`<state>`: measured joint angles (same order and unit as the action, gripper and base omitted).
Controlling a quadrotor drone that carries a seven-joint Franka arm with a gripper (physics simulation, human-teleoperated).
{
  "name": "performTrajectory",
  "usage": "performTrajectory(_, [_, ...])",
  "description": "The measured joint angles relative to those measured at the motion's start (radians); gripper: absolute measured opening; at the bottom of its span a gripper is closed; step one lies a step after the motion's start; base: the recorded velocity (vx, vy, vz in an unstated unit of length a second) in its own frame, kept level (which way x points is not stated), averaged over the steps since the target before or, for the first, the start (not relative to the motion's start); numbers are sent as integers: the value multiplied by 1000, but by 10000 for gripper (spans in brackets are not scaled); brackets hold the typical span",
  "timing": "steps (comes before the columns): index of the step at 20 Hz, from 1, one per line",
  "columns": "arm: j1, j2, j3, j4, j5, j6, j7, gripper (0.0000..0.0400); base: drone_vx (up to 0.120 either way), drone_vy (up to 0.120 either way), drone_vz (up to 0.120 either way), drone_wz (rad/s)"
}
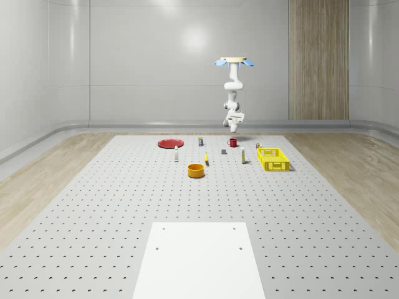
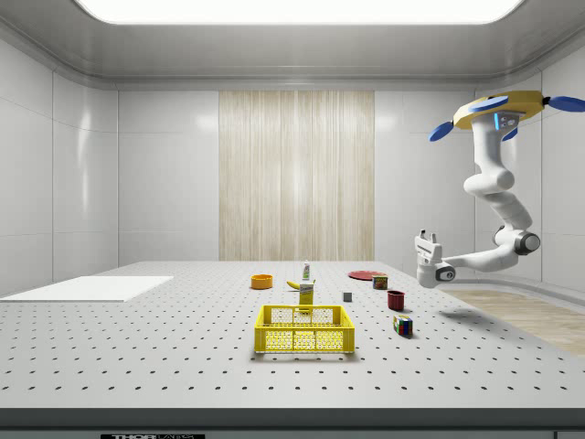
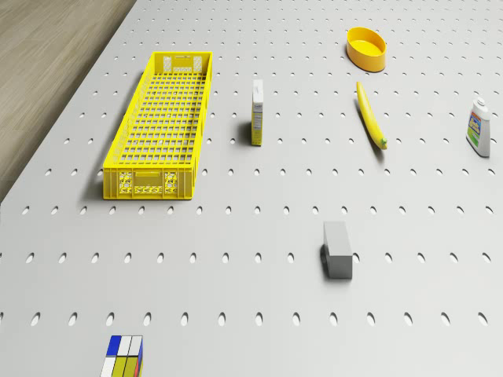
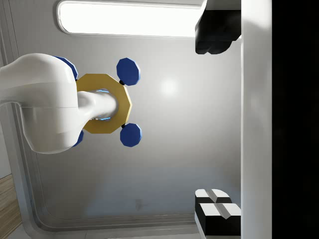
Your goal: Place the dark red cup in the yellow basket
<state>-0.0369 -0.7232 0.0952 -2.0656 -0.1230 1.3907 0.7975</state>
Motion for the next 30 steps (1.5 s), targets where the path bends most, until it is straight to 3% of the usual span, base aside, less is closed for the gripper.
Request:
performTrajectory(5, [-36,-9,116,-29,-164,8,23,400,72,-32,0,0])
performTrajectory(9, [-95,-28,290,-109,-420,21,64,400,20,0,-80,0])
performTrajectory(12, [-167,-58,472,-242,-706,34,125,400,0,0,-120,0])
performTrajectory(15, [-271,-100,663,-434,-1045,34,226,400,0,0,-120,0])
performTrajectory(18, [-414,-143,824,-614,-1365,-4,358,400,0,0,-120,0])
performTrajectory(21, [-577,-183,943,-730,-1597,-72,486,400,0,0,-120,0])
performTrajectory(26, [-794,-242,1062,-807,-1789,-173,634,400,0,0,-120,0])
performTrajectory(30, [-894,-280,1110,-824,-1842,-213,699,400,70,0,-120,0])
